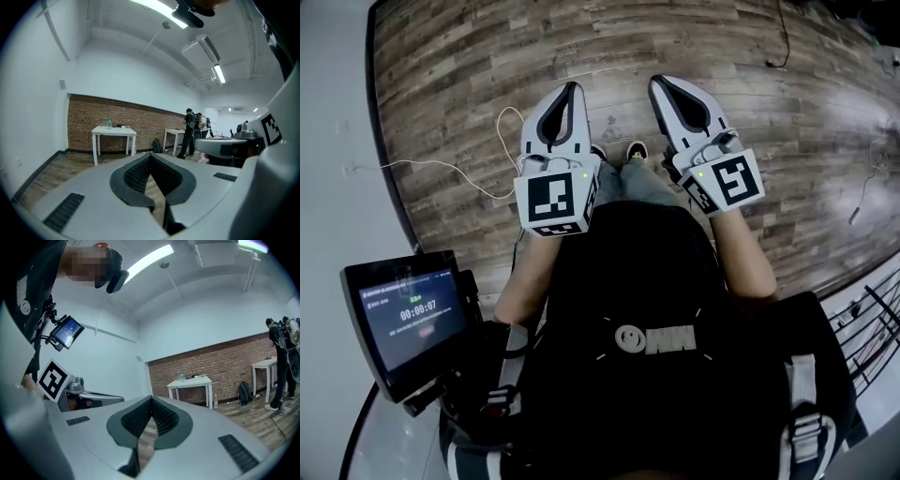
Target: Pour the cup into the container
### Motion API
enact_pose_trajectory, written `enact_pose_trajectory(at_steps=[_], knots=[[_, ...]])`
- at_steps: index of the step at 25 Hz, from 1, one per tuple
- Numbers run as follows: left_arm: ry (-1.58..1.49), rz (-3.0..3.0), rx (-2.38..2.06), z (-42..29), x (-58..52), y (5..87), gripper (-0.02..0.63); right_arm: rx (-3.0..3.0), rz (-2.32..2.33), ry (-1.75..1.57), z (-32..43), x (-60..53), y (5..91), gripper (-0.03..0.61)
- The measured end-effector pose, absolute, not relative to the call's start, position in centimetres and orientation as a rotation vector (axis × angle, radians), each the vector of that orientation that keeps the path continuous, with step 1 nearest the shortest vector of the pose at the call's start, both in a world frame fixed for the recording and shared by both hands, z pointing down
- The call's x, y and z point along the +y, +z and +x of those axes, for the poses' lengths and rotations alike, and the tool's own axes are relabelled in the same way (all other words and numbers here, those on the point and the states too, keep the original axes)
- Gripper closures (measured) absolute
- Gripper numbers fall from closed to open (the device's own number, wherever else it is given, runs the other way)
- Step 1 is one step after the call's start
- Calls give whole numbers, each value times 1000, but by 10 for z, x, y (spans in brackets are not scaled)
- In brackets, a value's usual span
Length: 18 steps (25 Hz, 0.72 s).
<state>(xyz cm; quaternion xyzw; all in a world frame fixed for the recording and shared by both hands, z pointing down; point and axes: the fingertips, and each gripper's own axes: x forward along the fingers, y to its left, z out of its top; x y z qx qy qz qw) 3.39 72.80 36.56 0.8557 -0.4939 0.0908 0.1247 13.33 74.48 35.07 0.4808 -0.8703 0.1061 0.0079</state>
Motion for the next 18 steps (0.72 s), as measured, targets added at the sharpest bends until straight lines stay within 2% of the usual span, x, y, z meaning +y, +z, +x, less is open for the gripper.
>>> enact_pose_trajectory(at_steps=[12,18], knots=[[244,2510,-1502,46,702,354,614,-2767,1477,280,146,723,345,574],[285,2537,-1527,92,655,344,614,-2809,1479,270,196,675,340,574]])
